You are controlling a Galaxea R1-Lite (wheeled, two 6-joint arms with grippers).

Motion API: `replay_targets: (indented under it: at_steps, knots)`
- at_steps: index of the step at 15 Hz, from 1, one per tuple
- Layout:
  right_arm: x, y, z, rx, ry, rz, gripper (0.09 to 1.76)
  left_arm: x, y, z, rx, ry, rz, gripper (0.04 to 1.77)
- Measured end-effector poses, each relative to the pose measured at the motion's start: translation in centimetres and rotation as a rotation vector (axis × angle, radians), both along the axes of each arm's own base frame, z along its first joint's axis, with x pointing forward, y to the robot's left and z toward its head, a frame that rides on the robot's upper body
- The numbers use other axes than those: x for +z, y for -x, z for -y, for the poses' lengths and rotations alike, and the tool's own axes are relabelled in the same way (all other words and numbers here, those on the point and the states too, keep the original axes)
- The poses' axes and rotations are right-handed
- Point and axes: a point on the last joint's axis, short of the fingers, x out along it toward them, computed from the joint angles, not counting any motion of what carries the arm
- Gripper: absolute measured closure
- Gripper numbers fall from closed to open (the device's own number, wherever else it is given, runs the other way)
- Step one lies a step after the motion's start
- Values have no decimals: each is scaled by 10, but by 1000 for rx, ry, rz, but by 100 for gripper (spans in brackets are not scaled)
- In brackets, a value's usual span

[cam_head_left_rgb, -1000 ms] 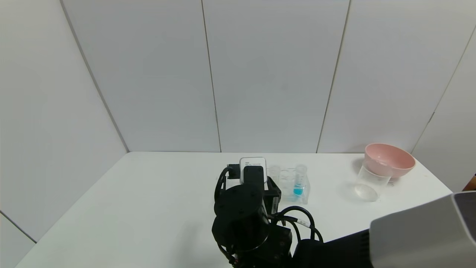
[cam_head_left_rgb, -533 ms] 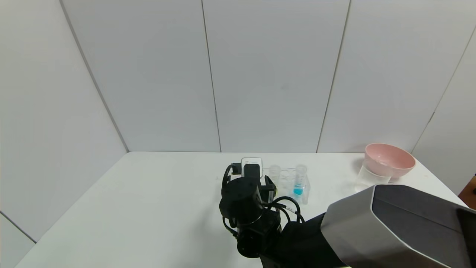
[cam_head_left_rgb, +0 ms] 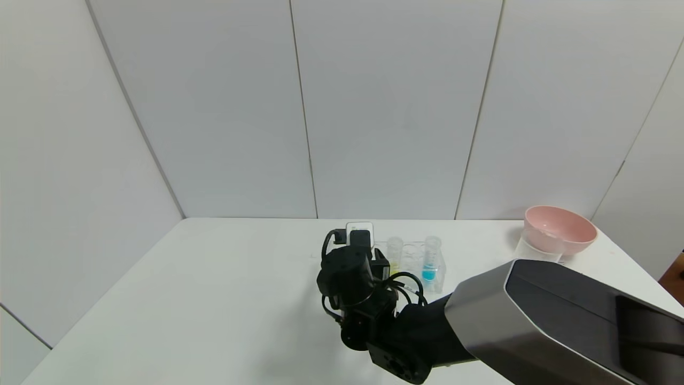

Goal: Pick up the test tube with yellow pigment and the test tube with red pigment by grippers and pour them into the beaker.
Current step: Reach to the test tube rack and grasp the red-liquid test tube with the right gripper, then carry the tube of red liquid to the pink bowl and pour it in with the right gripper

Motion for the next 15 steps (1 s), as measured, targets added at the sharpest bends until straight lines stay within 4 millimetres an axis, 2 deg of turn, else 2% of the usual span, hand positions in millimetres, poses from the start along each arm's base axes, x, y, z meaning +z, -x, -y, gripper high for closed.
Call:
replay_targets:
  at_steps: [3, 5, 6, 7, 11, 15]
  knots:
    - [-6, -4, -1, 32, 0, -13, 86, 0, 0, 0, 0, 0, 0, 5]
    - [-7, -4, -1, 35, 1, -15, 105, 0, 0, 0, 0, 0, 0, 5]
    - [-7, -5, -1, 33, 3, -15, 128, 0, 0, 0, 0, 0, 0, 5]
    - [-7, -5, -1, 34, 2, -15, 133, 0, 0, 0, 0, 0, 0, 5]
    - [-4, -5, -1, 35, -3, -10, 133, 0, 0, 0, 0, 0, 0, 5]
    - [21, -3, 0, 41, -24, 8, 133, 0, 0, 0, 0, 0, 0, 5]
